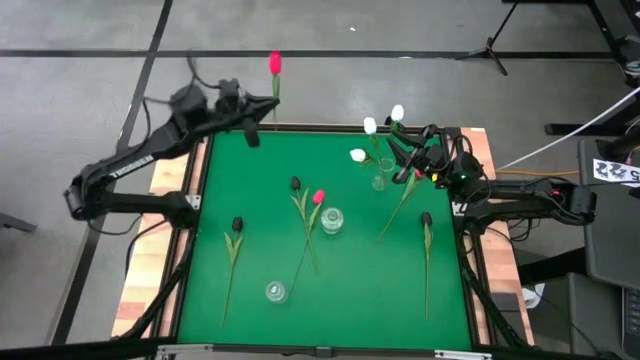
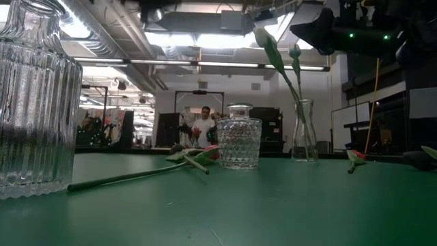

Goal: Sort flowers into vase by color
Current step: Put the top left red tulip into the middle transparent flower vase

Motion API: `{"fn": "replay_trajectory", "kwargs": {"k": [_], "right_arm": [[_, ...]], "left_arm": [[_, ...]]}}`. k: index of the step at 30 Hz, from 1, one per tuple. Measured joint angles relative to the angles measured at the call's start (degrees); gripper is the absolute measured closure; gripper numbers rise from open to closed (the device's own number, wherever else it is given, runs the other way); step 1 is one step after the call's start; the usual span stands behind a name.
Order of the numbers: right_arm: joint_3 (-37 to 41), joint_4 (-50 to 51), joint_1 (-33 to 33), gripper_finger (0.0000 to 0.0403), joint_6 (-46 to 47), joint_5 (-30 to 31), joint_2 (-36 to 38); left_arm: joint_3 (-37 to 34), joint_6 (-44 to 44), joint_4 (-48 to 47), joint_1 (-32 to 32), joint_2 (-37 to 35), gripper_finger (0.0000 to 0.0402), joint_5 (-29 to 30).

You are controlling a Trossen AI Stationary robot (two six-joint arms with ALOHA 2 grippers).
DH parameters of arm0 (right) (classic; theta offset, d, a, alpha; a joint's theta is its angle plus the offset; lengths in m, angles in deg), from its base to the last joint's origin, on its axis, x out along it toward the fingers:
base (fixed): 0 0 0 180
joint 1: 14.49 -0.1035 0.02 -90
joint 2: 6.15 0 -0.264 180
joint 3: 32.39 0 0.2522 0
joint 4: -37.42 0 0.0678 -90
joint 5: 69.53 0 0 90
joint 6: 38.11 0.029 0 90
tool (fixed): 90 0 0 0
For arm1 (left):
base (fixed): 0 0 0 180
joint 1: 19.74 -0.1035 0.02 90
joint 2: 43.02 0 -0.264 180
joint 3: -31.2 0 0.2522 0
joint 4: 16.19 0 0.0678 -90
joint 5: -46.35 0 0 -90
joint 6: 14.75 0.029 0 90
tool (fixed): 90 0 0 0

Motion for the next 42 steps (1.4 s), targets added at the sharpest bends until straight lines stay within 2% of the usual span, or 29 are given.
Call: {"fn": "replay_trajectory", "kwargs": {"k": [3,8,15,18,22,28,33,42], "right_arm": [[0.0,0.0,0.0,0.029,0.0,-0.2,0.0],[0.0,0.0,0.0,0.029,0.0,-0.5,0.0],[0.0,0.0,0.0,0.029,1.4,-1.5,0.0],[0.0,0.0,0.0,0.029,2.5,-1.6,0.0],[0.0,0.0,0.0,0.029,3.2,-4.9,0.0],[0.0,0.0,0.0,0.029,4.4,-5.6,0.0],[0.0,0.1,0.0,0.029,4.5,-5.5,0.0],[0.0,0.2,0.0,0.029,4.7,-5.7,0.0]], "left_arm": [[-2.9,0.0,12.0,6.1,0.8,0.0397,1.6],[-7.4,2.7,28.6,16.2,8.4,0.0394,9.0],[-10.9,-2.6,47.1,23.3,20.8,0.0393,10.1],[-11.8,-5.3,49.2,25.5,23.4,0.0392,10.1],[-12.9,-5.8,49.4,29.0,24.1,0.0392,10.1],[-14.7,-2.9,50.1,32.7,24.1,0.0391,12.8],[-15.4,1.4,51.0,32.0,24.2,0.0391,15.3],[-15.2,-3.5,58.1,31.4,29.9,0.0391,14.2]]}}
